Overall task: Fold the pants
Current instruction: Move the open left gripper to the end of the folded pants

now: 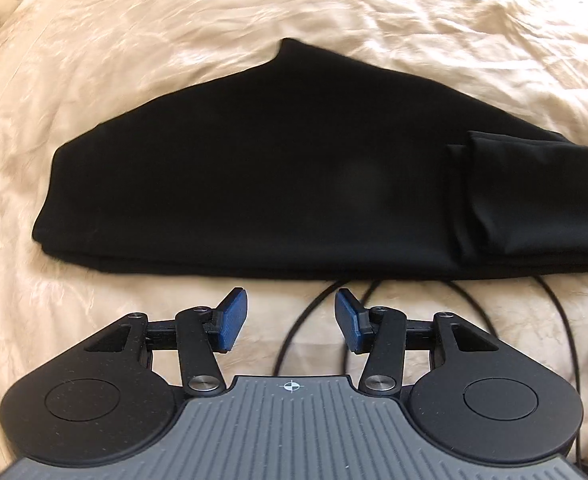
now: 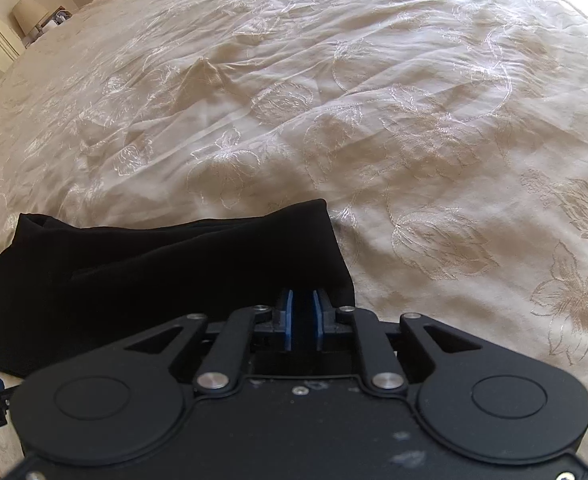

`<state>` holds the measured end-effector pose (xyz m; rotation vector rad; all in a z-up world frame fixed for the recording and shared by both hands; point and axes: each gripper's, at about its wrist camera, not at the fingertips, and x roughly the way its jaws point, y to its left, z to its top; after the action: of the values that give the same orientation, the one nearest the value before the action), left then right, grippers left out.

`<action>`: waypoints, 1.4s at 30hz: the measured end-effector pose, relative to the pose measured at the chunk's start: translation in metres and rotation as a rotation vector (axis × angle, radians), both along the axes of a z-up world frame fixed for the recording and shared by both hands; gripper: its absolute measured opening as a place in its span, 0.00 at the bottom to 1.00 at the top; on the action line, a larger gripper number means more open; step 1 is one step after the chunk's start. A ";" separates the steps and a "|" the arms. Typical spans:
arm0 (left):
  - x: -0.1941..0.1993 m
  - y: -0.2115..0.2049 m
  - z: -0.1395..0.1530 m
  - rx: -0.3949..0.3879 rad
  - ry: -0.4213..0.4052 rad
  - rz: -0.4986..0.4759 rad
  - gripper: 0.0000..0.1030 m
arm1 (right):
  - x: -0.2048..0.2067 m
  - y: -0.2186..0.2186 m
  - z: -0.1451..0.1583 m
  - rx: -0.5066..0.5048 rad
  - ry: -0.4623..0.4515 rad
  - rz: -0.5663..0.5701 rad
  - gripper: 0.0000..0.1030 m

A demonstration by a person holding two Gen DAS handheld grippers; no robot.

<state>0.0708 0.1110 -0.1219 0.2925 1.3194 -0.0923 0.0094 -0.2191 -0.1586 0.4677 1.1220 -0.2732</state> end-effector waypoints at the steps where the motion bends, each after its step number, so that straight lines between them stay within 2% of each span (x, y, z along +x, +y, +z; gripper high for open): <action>1: 0.000 0.013 0.001 -0.002 -0.007 0.031 0.46 | -0.001 0.003 0.005 -0.003 -0.012 0.001 0.14; 9: 0.018 0.099 0.014 -0.055 -0.086 0.155 0.46 | 0.002 0.051 0.032 -0.012 -0.067 -0.001 0.16; 15: 0.051 0.158 0.026 -0.081 -0.124 0.182 0.46 | 0.019 0.124 0.043 0.025 -0.064 0.018 0.18; 20: 0.077 0.211 0.016 -0.148 -0.080 0.237 0.47 | 0.033 0.191 0.054 0.042 -0.077 0.076 0.19; 26: 0.091 0.250 -0.008 -0.221 0.000 0.309 0.47 | 0.045 0.250 0.057 0.060 -0.085 0.116 0.20; 29: 0.095 0.259 -0.018 -0.227 0.040 0.291 0.47 | 0.056 0.266 0.055 0.065 -0.091 0.123 0.20; 33: 0.099 0.261 -0.039 -0.188 0.104 0.227 0.47 | 0.084 0.271 0.048 0.057 -0.101 0.114 0.22; 38: 0.094 0.252 -0.044 -0.164 0.100 0.152 0.49 | 0.135 0.268 0.036 0.033 -0.105 0.100 0.22; 42: 0.089 0.254 -0.041 -0.180 0.093 0.116 0.50 | 0.172 0.264 0.017 0.025 -0.067 0.084 0.22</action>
<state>0.1598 0.3645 -0.1634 0.0592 1.4072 -0.1273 0.1816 0.0453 -0.1420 0.4472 1.0781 -0.1692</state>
